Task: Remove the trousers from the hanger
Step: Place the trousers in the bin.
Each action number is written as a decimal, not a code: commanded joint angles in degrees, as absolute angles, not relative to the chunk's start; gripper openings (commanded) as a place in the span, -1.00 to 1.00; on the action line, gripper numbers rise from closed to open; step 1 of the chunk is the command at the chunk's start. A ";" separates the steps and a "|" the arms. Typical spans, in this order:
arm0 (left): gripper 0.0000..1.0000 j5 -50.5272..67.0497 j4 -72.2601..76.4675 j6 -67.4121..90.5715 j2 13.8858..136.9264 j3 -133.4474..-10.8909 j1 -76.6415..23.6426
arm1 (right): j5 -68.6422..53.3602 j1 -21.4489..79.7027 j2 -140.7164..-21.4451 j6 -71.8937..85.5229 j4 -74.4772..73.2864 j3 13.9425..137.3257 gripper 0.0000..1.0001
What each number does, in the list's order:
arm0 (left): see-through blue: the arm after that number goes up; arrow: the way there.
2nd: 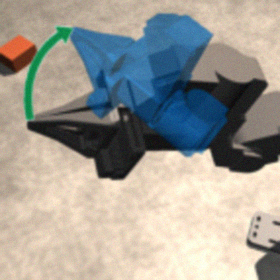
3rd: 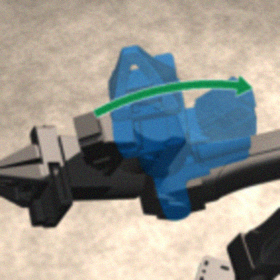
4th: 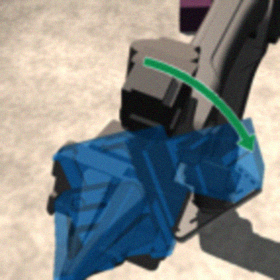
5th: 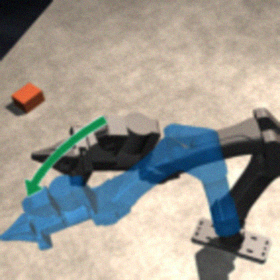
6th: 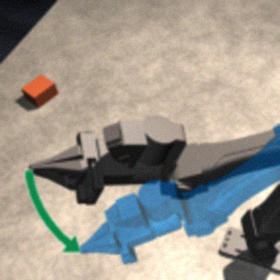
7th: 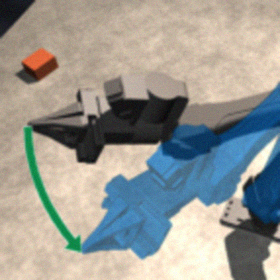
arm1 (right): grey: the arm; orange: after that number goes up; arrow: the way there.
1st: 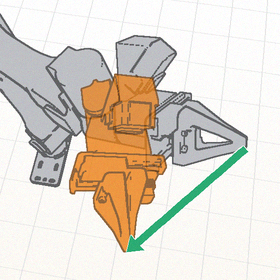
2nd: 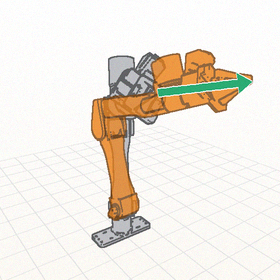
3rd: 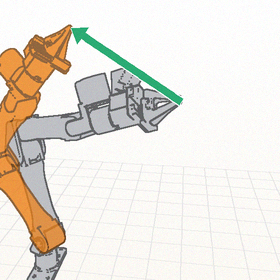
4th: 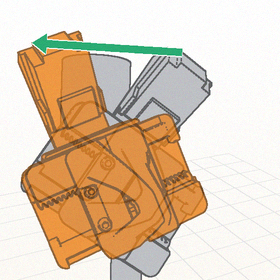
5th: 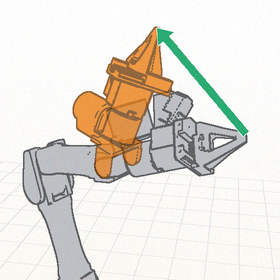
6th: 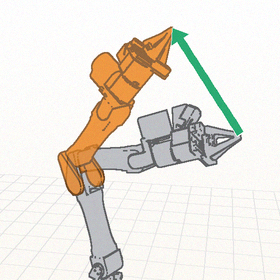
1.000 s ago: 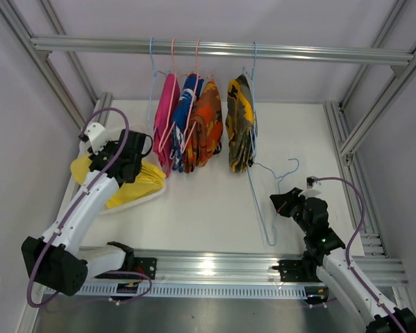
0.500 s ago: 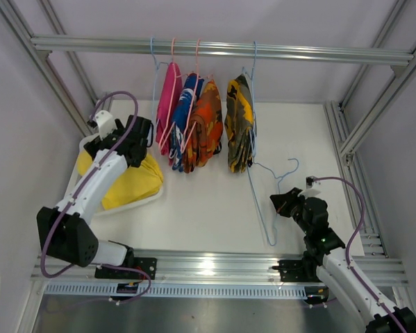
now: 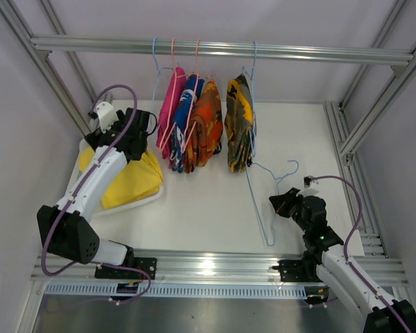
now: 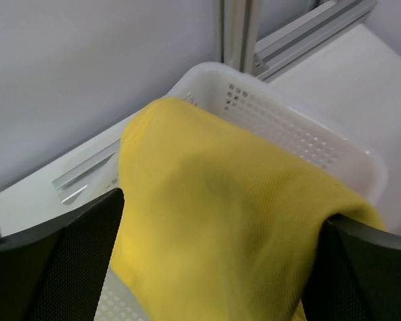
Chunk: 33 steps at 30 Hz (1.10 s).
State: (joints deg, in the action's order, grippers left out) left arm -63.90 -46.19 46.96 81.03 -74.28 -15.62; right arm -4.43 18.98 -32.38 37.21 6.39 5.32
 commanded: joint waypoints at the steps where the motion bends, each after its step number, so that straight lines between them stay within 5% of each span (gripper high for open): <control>1: 0.99 -64.16 -36.42 39.58 75.33 -75.94 -14.77 | -5.36 18.81 -32.26 35.68 9.58 6.15 -1.00; 33: 0.99 -47.02 -31.64 37.06 67.84 -72.08 -17.05 | -6.50 18.90 -32.87 35.24 10.81 5.71 -1.00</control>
State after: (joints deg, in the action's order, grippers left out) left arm -49.98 -31.75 33.39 65.95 -74.22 -17.12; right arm -5.93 18.98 -32.84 36.29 8.05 5.32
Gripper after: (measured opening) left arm 0.994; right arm 0.021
